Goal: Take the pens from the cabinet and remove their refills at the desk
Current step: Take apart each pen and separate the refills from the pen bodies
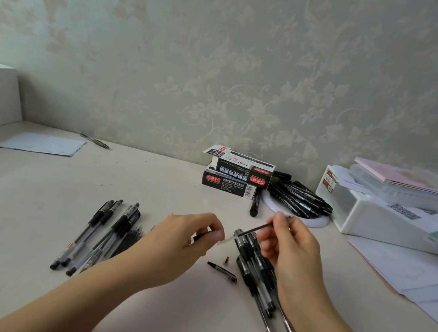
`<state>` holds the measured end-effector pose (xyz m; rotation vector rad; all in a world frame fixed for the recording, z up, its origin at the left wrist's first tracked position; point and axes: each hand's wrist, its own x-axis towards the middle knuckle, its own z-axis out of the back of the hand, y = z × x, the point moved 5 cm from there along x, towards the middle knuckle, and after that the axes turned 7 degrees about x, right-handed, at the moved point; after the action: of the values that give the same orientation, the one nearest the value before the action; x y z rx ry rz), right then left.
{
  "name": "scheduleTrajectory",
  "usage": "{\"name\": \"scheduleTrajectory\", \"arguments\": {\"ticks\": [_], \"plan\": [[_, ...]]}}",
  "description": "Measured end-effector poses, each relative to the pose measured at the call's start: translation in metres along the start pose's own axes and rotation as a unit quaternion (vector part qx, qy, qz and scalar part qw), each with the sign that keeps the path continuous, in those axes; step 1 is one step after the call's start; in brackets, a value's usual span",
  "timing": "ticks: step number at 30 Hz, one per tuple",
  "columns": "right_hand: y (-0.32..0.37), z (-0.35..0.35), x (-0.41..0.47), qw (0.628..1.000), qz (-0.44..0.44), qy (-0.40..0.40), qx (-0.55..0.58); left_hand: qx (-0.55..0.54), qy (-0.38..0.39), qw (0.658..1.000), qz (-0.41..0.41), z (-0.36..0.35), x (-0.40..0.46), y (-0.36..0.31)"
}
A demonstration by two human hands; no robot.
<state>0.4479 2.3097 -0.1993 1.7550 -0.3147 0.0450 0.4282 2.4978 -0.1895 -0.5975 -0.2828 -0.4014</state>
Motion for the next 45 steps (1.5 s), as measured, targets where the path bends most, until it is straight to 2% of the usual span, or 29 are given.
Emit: {"name": "scheduleTrajectory", "arguments": {"ticks": [8,22,26,29,31,33,36,39,41,45], "plan": [[0.002,0.005,0.003,0.999,-0.007,-0.024,0.048,-0.02,0.013,1.0,0.003,-0.002,0.0,0.002],[0.0,0.005,0.004,0.998,-0.015,-0.011,0.064,-0.05,0.018,0.998,-0.017,-0.001,0.0,-0.003],[0.002,0.001,0.003,0.999,-0.001,0.024,0.024,-0.038,0.015,0.999,-0.002,-0.002,0.0,0.001],[0.002,-0.01,-0.003,0.994,0.007,0.095,-0.059,-0.027,0.019,0.999,0.003,-0.004,0.0,0.001],[0.0,-0.02,-0.009,0.977,0.021,0.161,-0.14,-0.021,0.016,1.0,0.0,-0.004,0.0,0.001],[-0.002,-0.024,-0.013,0.956,0.05,0.189,-0.217,-0.024,0.012,1.0,-0.001,-0.004,0.0,0.001],[0.0,-0.017,-0.012,0.92,0.136,0.149,-0.337,-0.037,0.001,0.999,0.009,-0.002,0.001,0.005],[0.0,-0.018,-0.012,0.857,0.205,0.153,-0.448,-0.035,-0.001,0.999,0.012,-0.003,0.003,0.005],[-0.004,-0.02,-0.012,0.827,0.206,0.169,-0.496,-0.026,0.001,1.0,0.011,-0.004,0.002,0.005],[-0.008,-0.022,-0.013,0.816,0.193,0.183,-0.513,-0.017,0.006,1.0,0.014,-0.004,0.0,0.005]]}}
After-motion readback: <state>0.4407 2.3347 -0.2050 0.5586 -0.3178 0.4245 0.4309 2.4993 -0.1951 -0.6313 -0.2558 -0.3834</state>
